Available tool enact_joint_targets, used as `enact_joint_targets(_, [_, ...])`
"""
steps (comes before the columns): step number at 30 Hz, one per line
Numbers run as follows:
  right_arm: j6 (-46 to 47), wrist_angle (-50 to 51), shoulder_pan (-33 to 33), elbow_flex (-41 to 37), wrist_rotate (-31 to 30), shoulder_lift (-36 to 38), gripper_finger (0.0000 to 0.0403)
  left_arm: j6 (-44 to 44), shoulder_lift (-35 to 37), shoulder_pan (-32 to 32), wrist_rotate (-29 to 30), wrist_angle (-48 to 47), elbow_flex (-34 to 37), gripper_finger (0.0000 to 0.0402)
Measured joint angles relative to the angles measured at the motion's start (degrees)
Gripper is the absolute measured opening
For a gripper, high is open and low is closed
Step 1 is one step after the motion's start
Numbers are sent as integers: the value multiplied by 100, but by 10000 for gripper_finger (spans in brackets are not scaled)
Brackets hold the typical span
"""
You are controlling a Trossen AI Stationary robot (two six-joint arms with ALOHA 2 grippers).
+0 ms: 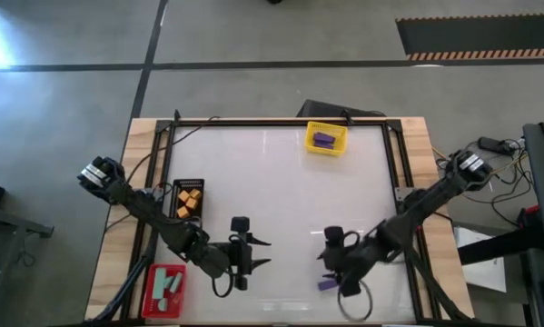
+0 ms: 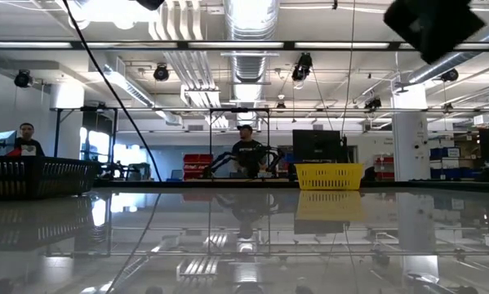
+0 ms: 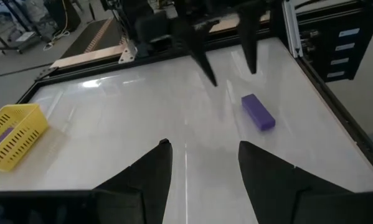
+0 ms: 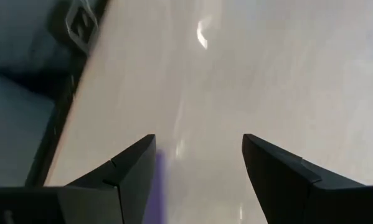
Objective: Sort & place blocks by color
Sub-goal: Put the purple block into the yellow bin
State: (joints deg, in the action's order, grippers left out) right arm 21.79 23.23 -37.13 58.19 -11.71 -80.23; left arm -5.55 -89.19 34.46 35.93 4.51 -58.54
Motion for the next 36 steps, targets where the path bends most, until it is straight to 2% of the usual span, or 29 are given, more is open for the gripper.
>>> enact_joint_targets(6, [744,1759,-260,1045,541,-1014,228,-10,2,2,-3,43,-3,169])
enact_joint_targets(11, [845,2333,-409,1519,826,-1625,228,-16,7,9,-6,57,-31,169])
enact_joint_targets(22, [869,2145,-410,1467,914,-1820,228,-23,7,11,-19,59,-33,169])
enact_joint_targets(29, [1140,1325,-410,899,1051,-1820,226,-10,7,11,-17,59,-30,169])
enact_joint_targets(36, [1197,357,-410,140,1036,-1805,203,-7,7,9,-16,64,-35,169])
